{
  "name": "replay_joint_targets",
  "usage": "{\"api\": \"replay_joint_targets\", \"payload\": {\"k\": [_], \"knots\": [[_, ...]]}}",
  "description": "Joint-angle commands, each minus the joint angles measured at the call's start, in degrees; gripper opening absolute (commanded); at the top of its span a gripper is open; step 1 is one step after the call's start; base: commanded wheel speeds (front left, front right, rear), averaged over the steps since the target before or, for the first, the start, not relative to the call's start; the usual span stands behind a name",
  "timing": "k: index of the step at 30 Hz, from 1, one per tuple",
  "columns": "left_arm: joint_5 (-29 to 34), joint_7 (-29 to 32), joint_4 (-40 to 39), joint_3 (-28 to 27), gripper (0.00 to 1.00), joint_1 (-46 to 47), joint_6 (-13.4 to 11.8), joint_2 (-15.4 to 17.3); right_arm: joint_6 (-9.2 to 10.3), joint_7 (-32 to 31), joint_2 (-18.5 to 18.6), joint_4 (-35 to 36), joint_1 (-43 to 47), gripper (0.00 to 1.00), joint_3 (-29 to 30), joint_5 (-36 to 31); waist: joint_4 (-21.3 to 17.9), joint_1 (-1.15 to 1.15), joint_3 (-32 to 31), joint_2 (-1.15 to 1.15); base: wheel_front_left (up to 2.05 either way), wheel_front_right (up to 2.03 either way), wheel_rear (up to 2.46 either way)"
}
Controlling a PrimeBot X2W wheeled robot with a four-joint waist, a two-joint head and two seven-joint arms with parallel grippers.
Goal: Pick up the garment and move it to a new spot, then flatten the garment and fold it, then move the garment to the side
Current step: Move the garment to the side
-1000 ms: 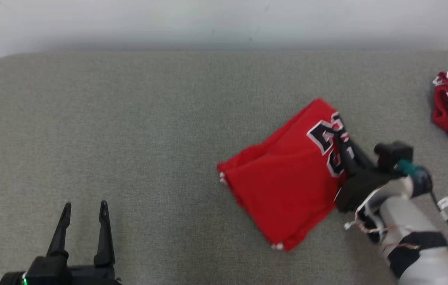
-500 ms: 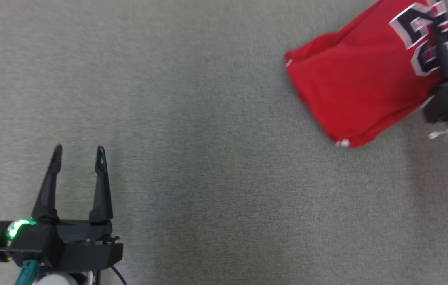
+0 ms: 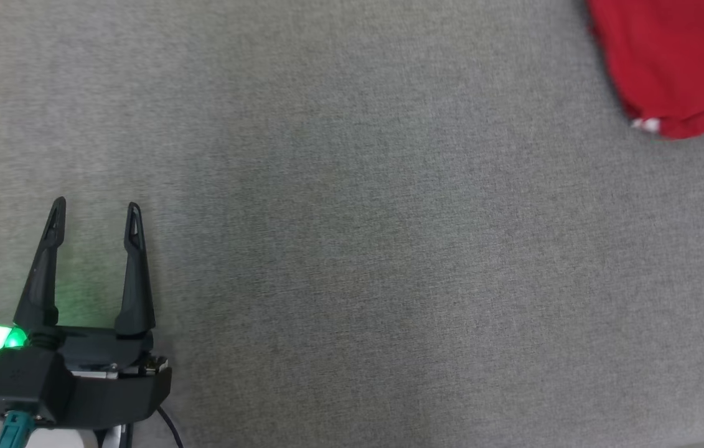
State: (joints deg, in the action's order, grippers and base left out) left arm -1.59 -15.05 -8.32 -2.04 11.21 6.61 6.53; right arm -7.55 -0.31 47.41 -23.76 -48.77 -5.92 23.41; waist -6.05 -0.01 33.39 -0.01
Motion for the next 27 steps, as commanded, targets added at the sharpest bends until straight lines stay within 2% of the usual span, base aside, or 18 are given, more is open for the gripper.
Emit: {"api": "replay_joint_targets", "payload": {"k": [1, 11, 16, 19, 20, 21, 27], "knots": [[0.5, -0.2, -0.6, 0.1, 1.0, 0.9, 0.2, 0.5, 0.18, -0.6, 1.4, 0.0, 0.1, 0.0, 0.7, 0.5, -1.4, 0.01, 1.9, 0.01, 0.0, 0.0, 0.0], [0.9, -0.2, -2.5, 1.1, 1.0, 1.9, 0.4, 0.9, 0.18, -1.0, 10.4, -4.9, -1.5, 0.0, 2.3, -0.3, -0.6, 0.01, 4.5, 0.01, 0.0, 0.0, 0.0], [0.9, -0.1, -2.7, 1.2, 1.0, 2.3, 0.3, 0.9, 0.18, -0.6, 11.4, -7.7, -2.9, 0.0, 2.5, -1.4, -0.2, 0.01, 5.4, 0.01, 0.0, 0.0, 0.0], [0.9, -0.1, -2.4, 1.3, 1.0, 2.5, 0.1, 0.8, 0.18, -1.6, 10.8, -9.7, -3.6, 0.0, 2.4, -2.2, 0.1, 0.01, 5.6, 0.01, 0.0, 0.0, 0.0], [0.8, -0.1, -2.2, 1.3, 1.0, 2.6, 0.0, 0.8, 0.18, -1.1, 10.6, -10.0, -3.9, 0.55, 2.2, -2.8, 0.1, 0.01, 5.6, 0.01, 0.0, 0.0, 0.0], [0.8, -0.1, -2.0, 1.2, 1.0, 2.6, 0.0, 0.7, 0.18, -1.0, 10.2, -10.4, -4.1, 1.0, 2.1, -3.2, 0.2, 0.01, 5.5, 0.01, 0.0, 0.0, 0.0], [0.2, -0.1, -1.0, 0.5, 1.0, 1.6, -0.5, 0.6, 0.18, 1.1, 8.1, -11.4, -5.4, 1.0, 2.6, -5.8, 0.2, 0.01, 3.0, 0.01, 0.0, 0.0, 0.0]]}}
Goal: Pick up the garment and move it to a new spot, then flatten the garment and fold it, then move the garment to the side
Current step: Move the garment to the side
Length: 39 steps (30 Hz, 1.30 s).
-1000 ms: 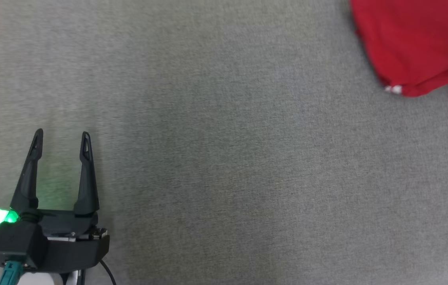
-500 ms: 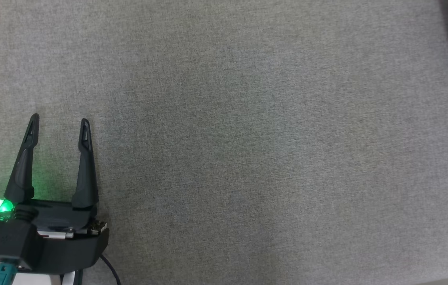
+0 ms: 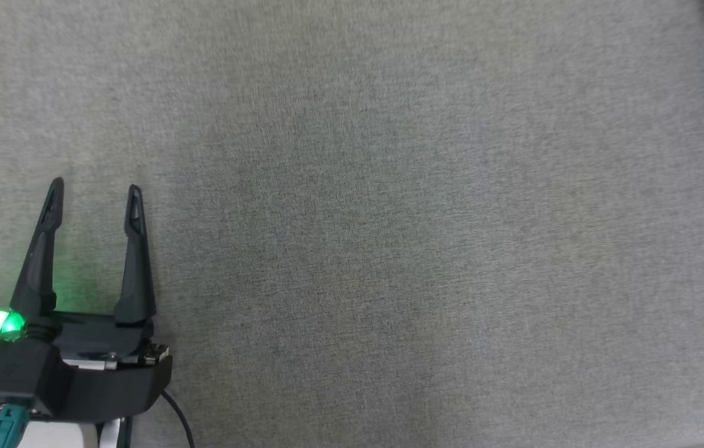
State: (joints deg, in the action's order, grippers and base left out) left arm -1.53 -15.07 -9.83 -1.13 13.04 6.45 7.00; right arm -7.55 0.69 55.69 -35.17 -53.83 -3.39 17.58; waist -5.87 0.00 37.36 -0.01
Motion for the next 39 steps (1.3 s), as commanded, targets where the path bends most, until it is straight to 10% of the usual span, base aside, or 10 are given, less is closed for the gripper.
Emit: {"api": "replay_joint_targets", "payload": {"k": [1, 13, 39], "knots": [[0.0, -0.1, 0.6, -0.5, 1.0, -0.5, -0.5, 0.0, 0.18, 0.6, -0.7, 0.2, -0.7, 1.0, 0.2, -0.1, -0.1, 0.0, -1.6, 0.01, 0.0, 0.0, 0.0], [-1.9, -0.1, 4.3, -3.1, 1.0, -7.0, -1.7, -1.6, 0.18, 7.8, -8.0, 4.8, 1.8, 1.0, -2.9, -0.1, 0.5, 0.0, -15.0, 0.01, 0.0, 0.0, 0.0], [-3.3, -0.1, 9.8, -5.6, 1.0, -17.1, -1.2, -3.7, 0.18, 12.2, -39.4, 20.4, 33.9, 1.0, 4.1, -6.1, 3.8, 0.0, -33.5, 0.01, 0.0, 0.0, 0.0]]}}
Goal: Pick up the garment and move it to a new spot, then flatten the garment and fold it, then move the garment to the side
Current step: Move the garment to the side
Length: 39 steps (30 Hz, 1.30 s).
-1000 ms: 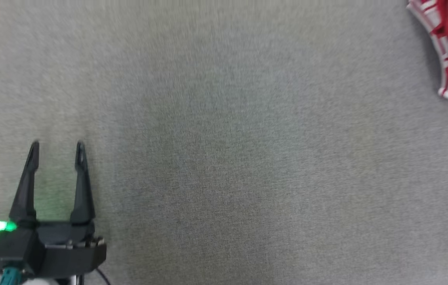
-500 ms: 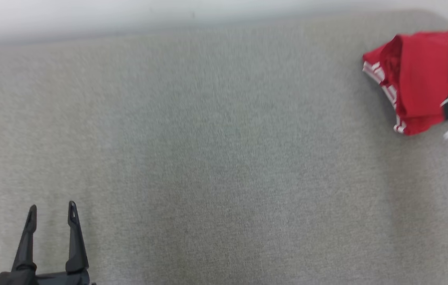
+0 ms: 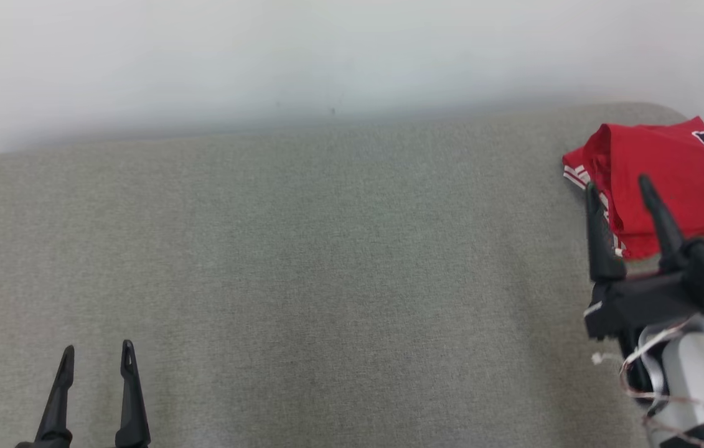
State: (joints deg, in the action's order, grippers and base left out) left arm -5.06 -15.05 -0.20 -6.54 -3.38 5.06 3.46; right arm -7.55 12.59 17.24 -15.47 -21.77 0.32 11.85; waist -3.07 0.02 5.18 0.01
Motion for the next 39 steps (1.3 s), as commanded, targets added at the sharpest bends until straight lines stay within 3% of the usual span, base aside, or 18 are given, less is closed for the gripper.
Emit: {"api": "replay_joint_targets", "payload": {"k": [1, 10, 20, 39], "knots": [[0.2, -0.2, 0.2, -0.2, 1.0, -0.7, 0.2, -0.2, 0.18, 0.3, -0.9, 0.7, 1.8, 1.0, 0.4, -0.4, 1.0, -0.02, -1.3, -0.01, 0.0, 0.0, 0.0], [0.3, -0.2, 2.5, -0.6, 1.0, -1.5, 0.4, -0.3, 0.18, 1.2, -5.6, 2.1, 11.2, 1.0, 3.0, -0.9, 1.5, -0.02, -3.0, -0.01, 0.0, 0.0, 0.0], [0.6, -0.2, 4.6, -0.9, 1.0, -1.7, 0.9, -0.3, 0.18, 2.3, -9.8, 1.5, 17.8, 1.0, 1.8, -0.7, 1.7, -0.02, -4.5, -0.01, 0.0, 0.0, 0.0], [1.5, -0.2, 8.6, -1.4, 1.0, -1.0, 1.2, -0.3, 0.18, 2.6, -12.8, 0.9, 21.4, 1.0, 0.5, -1.8, 2.8, -0.02, -5.3, -0.01, 0.0, 0.0, 0.0]]}}
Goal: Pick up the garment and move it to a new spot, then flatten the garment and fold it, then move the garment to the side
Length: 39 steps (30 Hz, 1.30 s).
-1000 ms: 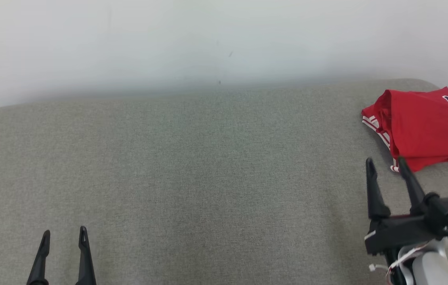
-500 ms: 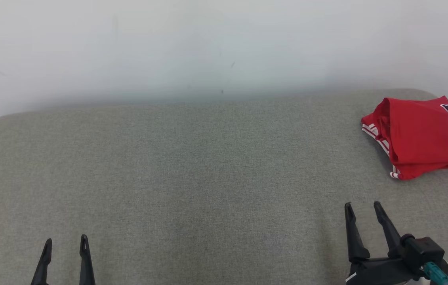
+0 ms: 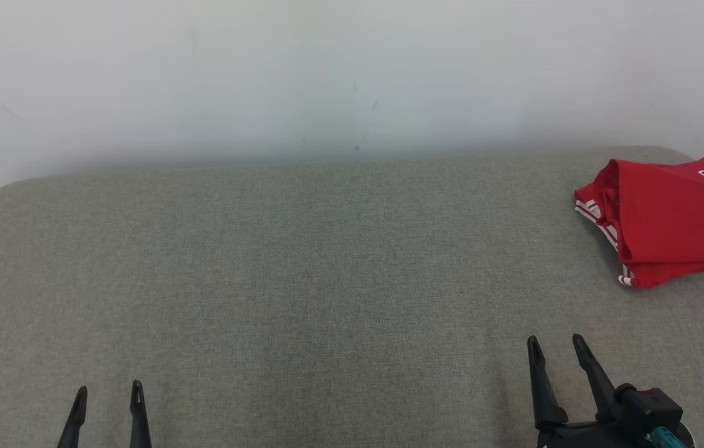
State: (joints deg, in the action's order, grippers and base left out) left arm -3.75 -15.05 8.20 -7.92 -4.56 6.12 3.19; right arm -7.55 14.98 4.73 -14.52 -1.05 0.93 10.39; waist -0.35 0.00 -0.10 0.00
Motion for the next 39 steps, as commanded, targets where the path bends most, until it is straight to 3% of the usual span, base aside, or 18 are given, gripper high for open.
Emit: {"api": "replay_joint_targets", "payload": {"k": [1, 16, 17, 21, 39], "knots": [[0.3, -0.2, 0.3, 0.1, 1.0, 0.3, 0.0, -0.1, 0.18, 0.2, -0.4, -0.1, 0.8, 1.0, -0.1, -0.4, 0.1, 0.0, 0.0, 0.0, 0.0, 0.0, 0.0], [1.2, -0.2, 0.7, 0.3, 1.0, 0.4, -0.4, -0.1, 0.18, 0.2, -0.6, -0.4, 1.4, 1.0, 0.1, -0.5, -0.1, 0.0, -0.5, 0.0, 0.0, 0.0, 0.0], [0.9, 0.0, 0.7, 0.2, 0.0, 0.2, -0.3, 0.0, 0.0, 0.0, -0.3, -0.4, 0.9, 0.0, 0.1, -0.4, -0.1, 0.0, -0.5, 0.0, 0.0, 0.0, 0.0], [0.1, 0.6, 2.5, 0.0, 0.0, 0.2, -0.2, -0.3, 0.0, -0.6, -0.3, -2.0, 1.3, 0.0, 0.3, 0.5, -0.1, 0.0, -0.5, 0.0, 0.0, 0.0, 0.0], [-21.8, 5.8, 3.2, 0.4, 0.0, 2.9, 0.2, -0.3, 0.02, -5.7, -0.7, -1.2, -0.4, 0.0, 1.6, 20.6, 0.0, 0.0, -0.4, 0.0, 0.0, 0.0, 0.0]]}}
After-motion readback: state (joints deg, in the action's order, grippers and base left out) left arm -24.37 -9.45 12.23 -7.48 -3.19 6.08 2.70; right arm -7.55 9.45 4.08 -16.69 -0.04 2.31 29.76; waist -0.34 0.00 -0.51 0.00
